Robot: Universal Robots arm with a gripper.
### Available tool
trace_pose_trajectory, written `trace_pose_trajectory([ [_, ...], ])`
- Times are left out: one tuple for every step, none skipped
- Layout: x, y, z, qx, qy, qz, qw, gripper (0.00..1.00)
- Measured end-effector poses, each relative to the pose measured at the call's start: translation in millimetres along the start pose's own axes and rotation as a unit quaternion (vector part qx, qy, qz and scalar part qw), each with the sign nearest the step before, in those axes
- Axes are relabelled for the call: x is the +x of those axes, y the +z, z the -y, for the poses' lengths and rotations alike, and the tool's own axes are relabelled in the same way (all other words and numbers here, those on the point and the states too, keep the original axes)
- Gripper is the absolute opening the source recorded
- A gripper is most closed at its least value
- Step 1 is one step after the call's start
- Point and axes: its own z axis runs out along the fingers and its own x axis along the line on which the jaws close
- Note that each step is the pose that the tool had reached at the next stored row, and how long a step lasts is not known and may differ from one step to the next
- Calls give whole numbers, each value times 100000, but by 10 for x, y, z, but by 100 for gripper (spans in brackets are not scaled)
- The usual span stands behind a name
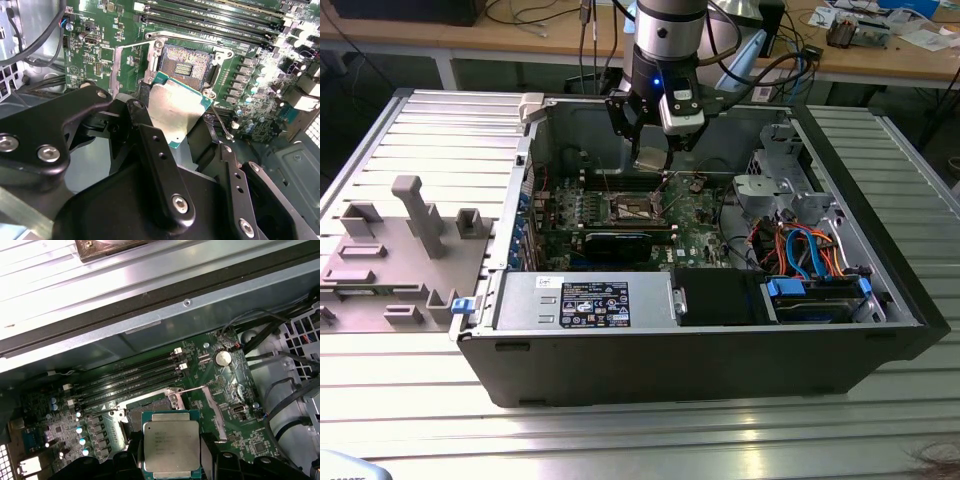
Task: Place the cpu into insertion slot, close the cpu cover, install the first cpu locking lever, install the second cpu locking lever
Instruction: 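Place the cpu into insertion slot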
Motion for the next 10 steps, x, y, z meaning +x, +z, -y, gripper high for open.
trace_pose_trajectory([
  [0, 0, 0, -2, 29, 3, 100000, 55],
  [0, 0, 0, -2, 69, 5, 100000, 55],
  [0, 0, 0, -5, 130, 10, 100000, 55],
  [0, 0, 0, -4, 182, 15, 100000, 55],
  [0, 1, 0, -7, 221, 19, 100000, 55],
  [0, 1, 0, -7, 286, 24, 100000, 55],
  [0, 1, 0, -6, 309, 27, 100000, 55],
  [0, 1, 0, -9, 341, 29, 99999, 55],
  [0, 1, 0, -9, 379, 31, 99999, 55],
  [0, 1, 0, -9, 407, 35, 99999, 55],
])
